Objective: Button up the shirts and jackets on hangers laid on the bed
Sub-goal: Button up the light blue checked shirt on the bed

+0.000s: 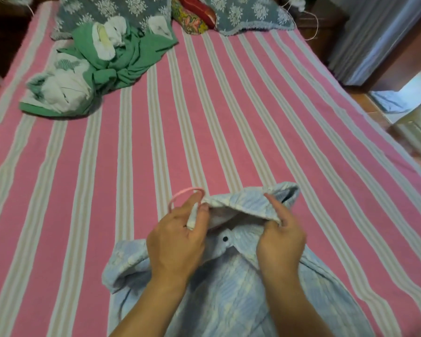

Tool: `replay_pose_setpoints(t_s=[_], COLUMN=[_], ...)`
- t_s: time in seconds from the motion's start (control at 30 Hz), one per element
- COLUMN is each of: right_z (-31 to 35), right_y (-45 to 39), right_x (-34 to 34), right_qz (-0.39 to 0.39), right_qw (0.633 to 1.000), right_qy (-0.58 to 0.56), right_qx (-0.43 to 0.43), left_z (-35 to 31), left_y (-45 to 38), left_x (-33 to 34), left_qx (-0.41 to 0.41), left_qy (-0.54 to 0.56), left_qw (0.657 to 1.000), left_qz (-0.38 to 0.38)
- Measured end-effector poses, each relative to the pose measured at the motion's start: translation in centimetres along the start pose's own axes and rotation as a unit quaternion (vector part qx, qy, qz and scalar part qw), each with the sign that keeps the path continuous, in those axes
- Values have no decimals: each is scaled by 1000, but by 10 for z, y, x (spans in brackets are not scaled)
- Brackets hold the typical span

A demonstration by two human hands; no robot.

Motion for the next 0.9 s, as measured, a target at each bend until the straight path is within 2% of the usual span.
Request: replay_pose_setpoints(t_s=[0.03, 0.07, 0.13, 0.2, 0.27, 0.33, 0.37, 0.4, 0.43, 0.47, 0.5, 0.53, 0.57, 0.63, 0.7, 0.73, 0.8, 0.9], right_z=[2, 3, 2, -10, -24, -31, -35, -40, -39, -28, -2, 23, 46, 83, 128, 155, 213, 299], right_y=[-2, -4, -4, -6, -6, 1, 4, 5, 5, 6, 15, 31, 46, 65, 70, 70, 71, 97], right_x=[-9, -14, -20, -26, -25, -19, -18, -21, -30, -46, -66, -82, -93, -111, -129, -141, -165, -183], right_qz=[42, 120, 271, 351, 411, 407, 387, 338, 283, 183, 63, -9, -28, 22, 62, 70, 87, 84], right_qw=[999, 991, 957, 933, 909, 884, 885, 908, 941, 963, 951, 933, 929, 909, 846, 822, 796, 759], right_qy=[9, 17, 54, 57, -39, -127, -123, -81, 19, 178, 303, 344, 329, 328, 383, 394, 389, 359], right_qx=[-22, -50, -86, -53, 54, 192, 228, 235, 183, 89, -14, -105, -167, -254, -366, -406, -454, -536], left_z=[4, 7, 11, 8, 5, 8, 7, 5, -2, -11, -25, -43, -63, -105, -152, -178, -231, -308], left_y=[-2, -5, -5, 1, 6, 12, 16, 24, 32, 39, 42, 42, 38, 24, 4, -4, -12, -7], left_x=[-6, -11, -22, -24, -25, -28, -30, -32, -36, -41, -50, -62, -75, -103, -134, -150, -184, -236], left_qx=[23, 65, 168, 252, 294, 293, 295, 304, 313, 307, 284, 250, 211, 131, 109, 115, 140, 189], left_qy=[-8, -14, -26, -33, -25, 6, 8, 3, 1, 11, 30, 53, 72, 101, 131, 141, 148, 110], left_qw=[1000, 998, 985, 967, 955, 955, 953, 949, 946, 949, 956, 965, 974, 986, 984, 981, 974, 974], left_qz=[-5, -5, -5, 10, 25, 54, 70, 80, 80, 75, 65, 53, 38, 32, 55, 75, 96, 55])
Point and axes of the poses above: each hand's wrist, its own y-axis away from the middle knuckle, its own x-axis out of the palm, z = x × y, the point moved 7 cm from there along -y, towards the middle knuckle, and after that the axes turned 10 degrees about y, right-handed, at the moved point
